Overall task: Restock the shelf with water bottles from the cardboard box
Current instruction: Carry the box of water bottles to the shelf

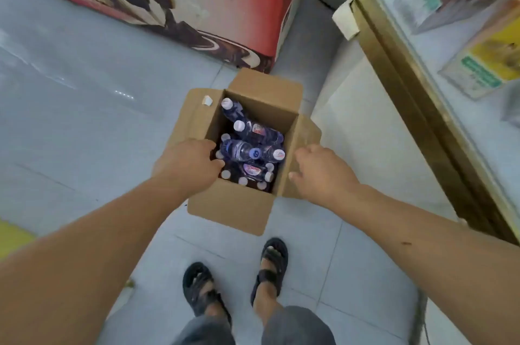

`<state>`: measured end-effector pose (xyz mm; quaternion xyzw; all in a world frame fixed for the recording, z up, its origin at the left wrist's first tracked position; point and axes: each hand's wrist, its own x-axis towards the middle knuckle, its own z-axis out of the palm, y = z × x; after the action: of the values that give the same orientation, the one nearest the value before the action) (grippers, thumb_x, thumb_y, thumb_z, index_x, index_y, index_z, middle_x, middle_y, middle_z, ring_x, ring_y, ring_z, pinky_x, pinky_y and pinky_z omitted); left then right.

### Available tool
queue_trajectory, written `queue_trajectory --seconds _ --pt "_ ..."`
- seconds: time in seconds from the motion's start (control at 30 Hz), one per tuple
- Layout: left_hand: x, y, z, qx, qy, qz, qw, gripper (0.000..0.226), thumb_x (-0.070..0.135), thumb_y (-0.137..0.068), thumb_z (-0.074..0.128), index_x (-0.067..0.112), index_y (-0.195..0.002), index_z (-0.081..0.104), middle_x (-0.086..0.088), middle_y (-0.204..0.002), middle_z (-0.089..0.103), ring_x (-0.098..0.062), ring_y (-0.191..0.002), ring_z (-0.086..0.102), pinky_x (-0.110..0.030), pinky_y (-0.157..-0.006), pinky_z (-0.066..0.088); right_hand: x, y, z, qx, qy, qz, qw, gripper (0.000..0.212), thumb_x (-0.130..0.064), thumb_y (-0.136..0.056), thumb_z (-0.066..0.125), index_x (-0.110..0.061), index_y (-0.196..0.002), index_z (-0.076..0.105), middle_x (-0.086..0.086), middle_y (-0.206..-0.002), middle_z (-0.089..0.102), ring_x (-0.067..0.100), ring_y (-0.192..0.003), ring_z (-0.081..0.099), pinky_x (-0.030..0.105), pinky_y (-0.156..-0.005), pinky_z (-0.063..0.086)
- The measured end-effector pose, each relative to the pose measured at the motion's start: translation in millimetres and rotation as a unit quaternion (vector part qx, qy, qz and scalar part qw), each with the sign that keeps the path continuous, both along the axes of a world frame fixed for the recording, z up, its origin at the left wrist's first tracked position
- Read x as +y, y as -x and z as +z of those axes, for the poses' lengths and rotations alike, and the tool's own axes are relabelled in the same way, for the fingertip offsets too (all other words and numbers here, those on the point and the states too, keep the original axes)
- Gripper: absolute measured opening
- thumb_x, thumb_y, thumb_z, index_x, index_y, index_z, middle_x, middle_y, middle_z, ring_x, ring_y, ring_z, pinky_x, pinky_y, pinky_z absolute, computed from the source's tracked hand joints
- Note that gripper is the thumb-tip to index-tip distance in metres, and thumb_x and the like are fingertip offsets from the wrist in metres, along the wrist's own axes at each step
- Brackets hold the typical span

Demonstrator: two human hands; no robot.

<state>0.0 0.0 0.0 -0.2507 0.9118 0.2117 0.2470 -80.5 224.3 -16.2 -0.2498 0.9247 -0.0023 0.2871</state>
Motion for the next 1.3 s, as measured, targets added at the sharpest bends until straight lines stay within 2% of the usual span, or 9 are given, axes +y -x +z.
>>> queue_trajectory --seconds 0.4,0.57,0.67,0.73,0.8,0.87,0.93,1.1,1.3 --pt "-77.4 75.2 -153.7 -0.012 0.058 -0.088 0.994 0.038 0.033 -0.09 0.057 0.02 -0.123 0.043 -0.009 -0.121 0.051 -0.04 -0.103 0.059 -0.043 -0.08 0.047 -48.1 42.7 -133.5 0.033 -0.031 -0.123 0.991 0.037 -0.028 -0.094 0.057 -0.009 -0.122 0.041 0.019 -0.111 0.058 0.039 -0.09 0.062 0.035 -0.061 0.035" --pt "-87.2 98.2 -199.4 -0.018 0.072 -0.092 0.993 0.043 0.029 -0.088 0.06 0.017 -0.119 0.033 -0.014 -0.098 0.052 -0.04 -0.087 0.056 -0.041 -0.068 0.04 -52.1 55.9 -171.4 0.065 -0.011 -0.216 0.974 0.083 -0.012 -0.087 0.065 -0.012 -0.15 0.012 0.015 -0.099 0.056 0.029 -0.072 0.05 0.035 -0.063 0.037" --pt "-85.3 107.4 -218.3 -0.04 0.061 -0.055 0.996 0.023 0.021 -0.085 0.057 0.014 -0.101 0.043 -0.011 -0.086 0.051 -0.035 -0.081 0.053 -0.037 -0.066 0.039 -49.9 57.1 -183.9 0.069 0.022 -0.285 0.956 0.1 -0.013 -0.087 0.063 -0.018 -0.156 -0.01 0.005 -0.077 0.053 0.02 -0.06 0.049 0.034 -0.06 0.039" --pt "-82.2 112.8 -225.5 -0.048 0.055 -0.035 0.997 0.011 0.017 -0.083 0.056 0.013 -0.091 0.05 -0.01 -0.083 0.054 -0.031 -0.076 0.052 -0.035 -0.065 0.041 -49.8 56.2 -193.4 0.078 0.029 -0.321 0.943 0.096 -0.014 -0.089 0.062 -0.015 -0.157 -0.007 0.0 -0.07 0.049 0.015 -0.056 0.047 0.032 -0.058 0.038" --pt "-80.2 116.8 -226.9 -0.053 0.051 -0.029 0.997 0.005 0.016 -0.084 0.056 0.012 -0.086 0.054 -0.008 -0.077 0.055 -0.028 -0.072 0.052 -0.034 -0.063 0.042 -52.3 57.2 -197.3 0.076 0.028 -0.334 0.939 0.081 -0.014 -0.089 0.061 -0.008 -0.154 0.013 0.0 -0.076 0.051 0.023 -0.064 0.056 0.032 -0.06 0.039" --pt "-79.4 119.8 -225.6 -0.057 0.054 -0.028 0.997 0.005 0.016 -0.086 0.056 0.011 -0.084 0.054 -0.006 -0.071 0.052 -0.027 -0.07 0.052 -0.033 -0.062 0.041 -57.1 60.7 -196.7 0.062 0.023 -0.341 0.938 0.059 -0.014 -0.088 0.062 -0.001 -0.138 0.034 0.001 -0.074 0.048 0.032 -0.074 0.059 0.034 -0.063 0.04" --pt "-78.0 120.2 -226.0 -0.06 0.058 -0.032 0.996 0.005 0.016 -0.085 0.056 0.012 -0.082 0.054 -0.005 -0.068 0.05 -0.026 -0.069 0.052 -0.033 -0.061 0.041 -60.7 63.5 -195.6 0.039 0.008 -0.353 0.935 0.049 -0.016 -0.089 0.063 -0.002 -0.127 0.035 -0.002 -0.066 0.039 0.031 -0.071 0.055 0.036 -0.062 0.041" --pt "-81.2 116.9 -228.3 -0.054 0.063 -0.062 0.995 0.016 0.016 -0.085 0.058 0.014 -0.072 0.048 -0.004 -0.07 0.05 -0.027 -0.072 0.051 -0.032 -0.061 0.04 -58.7 67.3 -201.8 0.045 -0.001 -0.329 0.943 0.05 -0.011 -0.09 0.059 0.0 -0.131 0.033 -0.001 -0.064 0.037 0.025 -0.064 0.048 0.034 -0.058 0.039" --pt "-88.9 107.3 -222.9 -0.044 0.071 -0.063 0.995 0.024 0.011 -0.084 0.056 0.017 -0.064 0.045 -0.002 -0.065 0.048 -0.028 -0.071 0.052 -0.03 -0.061 0.04 -52.3 68.2 -201.8 0.098 0.049 -0.301 0.947 0.019 -0.006 -0.089 0.051 -0.002 -0.106 0.044 0.004 -0.068 0.044 0.032 -0.07 0.053 0.035 -0.058 0.038"
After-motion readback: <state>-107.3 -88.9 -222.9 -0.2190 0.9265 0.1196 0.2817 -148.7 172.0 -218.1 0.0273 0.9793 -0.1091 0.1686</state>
